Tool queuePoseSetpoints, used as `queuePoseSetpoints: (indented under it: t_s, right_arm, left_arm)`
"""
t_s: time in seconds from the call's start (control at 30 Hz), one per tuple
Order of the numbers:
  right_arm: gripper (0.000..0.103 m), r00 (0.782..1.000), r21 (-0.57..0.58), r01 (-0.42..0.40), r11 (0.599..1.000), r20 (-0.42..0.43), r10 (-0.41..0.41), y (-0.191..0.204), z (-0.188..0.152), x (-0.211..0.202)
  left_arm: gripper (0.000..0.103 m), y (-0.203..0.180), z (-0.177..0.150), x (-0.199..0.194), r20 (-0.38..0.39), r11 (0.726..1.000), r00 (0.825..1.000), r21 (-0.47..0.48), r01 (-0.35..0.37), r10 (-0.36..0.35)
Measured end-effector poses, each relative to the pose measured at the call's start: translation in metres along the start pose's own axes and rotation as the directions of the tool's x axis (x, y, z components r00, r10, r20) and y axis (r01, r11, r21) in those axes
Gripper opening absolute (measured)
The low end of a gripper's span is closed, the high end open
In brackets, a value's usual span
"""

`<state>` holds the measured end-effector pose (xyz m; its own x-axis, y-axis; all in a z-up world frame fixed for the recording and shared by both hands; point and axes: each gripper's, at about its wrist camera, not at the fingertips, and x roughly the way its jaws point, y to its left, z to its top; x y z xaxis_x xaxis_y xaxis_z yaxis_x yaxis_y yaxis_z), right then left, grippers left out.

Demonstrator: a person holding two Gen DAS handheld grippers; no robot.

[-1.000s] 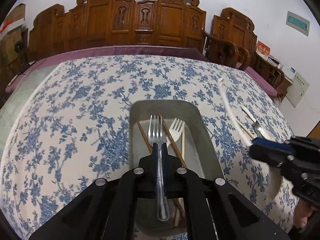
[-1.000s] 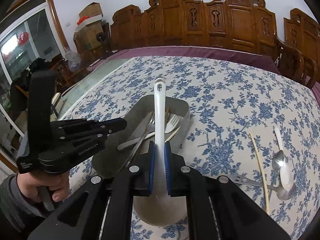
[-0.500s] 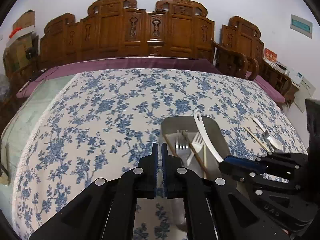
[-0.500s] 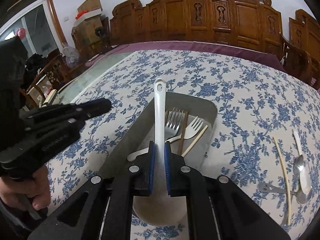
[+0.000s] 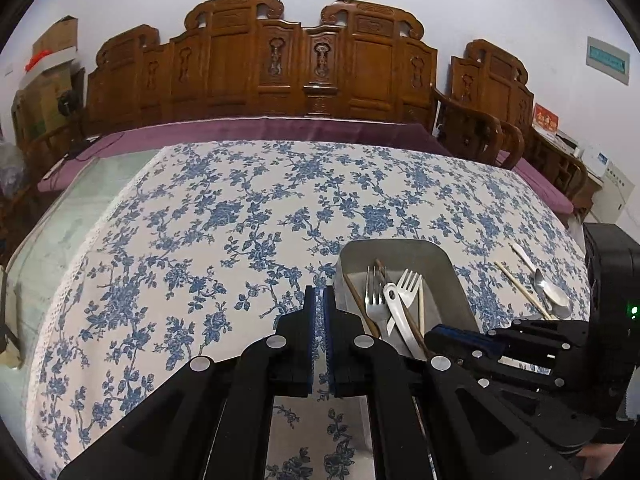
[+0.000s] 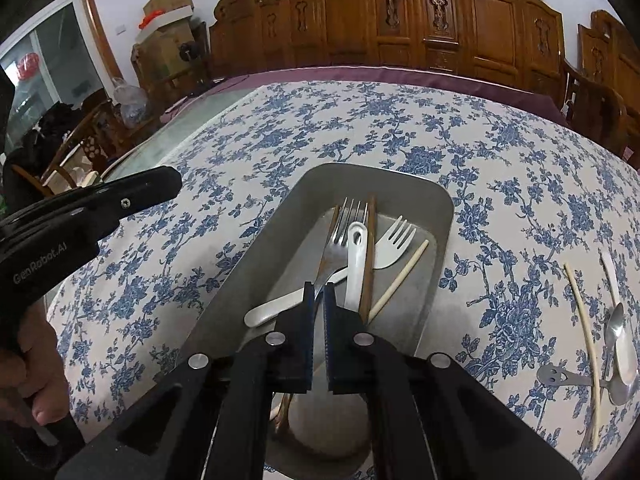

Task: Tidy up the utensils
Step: 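Lower the steel fork and white spoon into the tray and open both tools, then grasp a white plastic fork with the right tool while the left reaches toward a bamboo chopstick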

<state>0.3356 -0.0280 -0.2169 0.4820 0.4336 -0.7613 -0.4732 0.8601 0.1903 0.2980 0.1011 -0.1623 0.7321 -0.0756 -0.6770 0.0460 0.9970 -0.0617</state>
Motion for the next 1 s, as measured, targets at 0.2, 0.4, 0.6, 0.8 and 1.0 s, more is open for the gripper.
queuePoseSetpoints:
  t_s: [0.2, 0.4, 0.6, 0.8, 1.0]
  right_arm:
    - [0.005, 0.999, -0.021, 0.001, 1.0, 0.036, 0.0, -0.002, 0.003, -0.02]
    - [0.005, 0.995, -0.06, 0.015, 0.998, 0.099, -0.009, -0.01, 0.0, -0.059]
    - [0.005, 0.989, -0.049, 0.036, 0.998, 0.142, -0.029, -0.035, -0.014, -0.097]
    - [0.005, 0.982, -0.022, 0.097, 0.995, 0.165, -0.093, -0.069, -0.037, -0.124]
    - [0.005, 0.967, 0.015, 0.175, 0.985, 0.186, -0.174, -0.106, -0.047, -0.143]
  left_arm:
    - [0.003, -0.003, 0.0, -0.002, 0.002, 1.0, 1.0, 0.007, 0.003, -0.003]
    - [0.022, -0.009, -0.003, -0.004, 0.009, 1.0, 1.0, 0.024, 0.005, -0.006]
    - [0.035, -0.015, -0.004, -0.006, 0.014, 0.999, 1.0, 0.036, 0.014, -0.015]
    - [0.067, -0.025, -0.006, -0.009, 0.022, 0.998, 1.0, 0.059, 0.015, -0.017]
    - [0.087, -0.038, -0.009, -0.011, 0.026, 0.996, 0.999, 0.088, 0.02, -0.023]
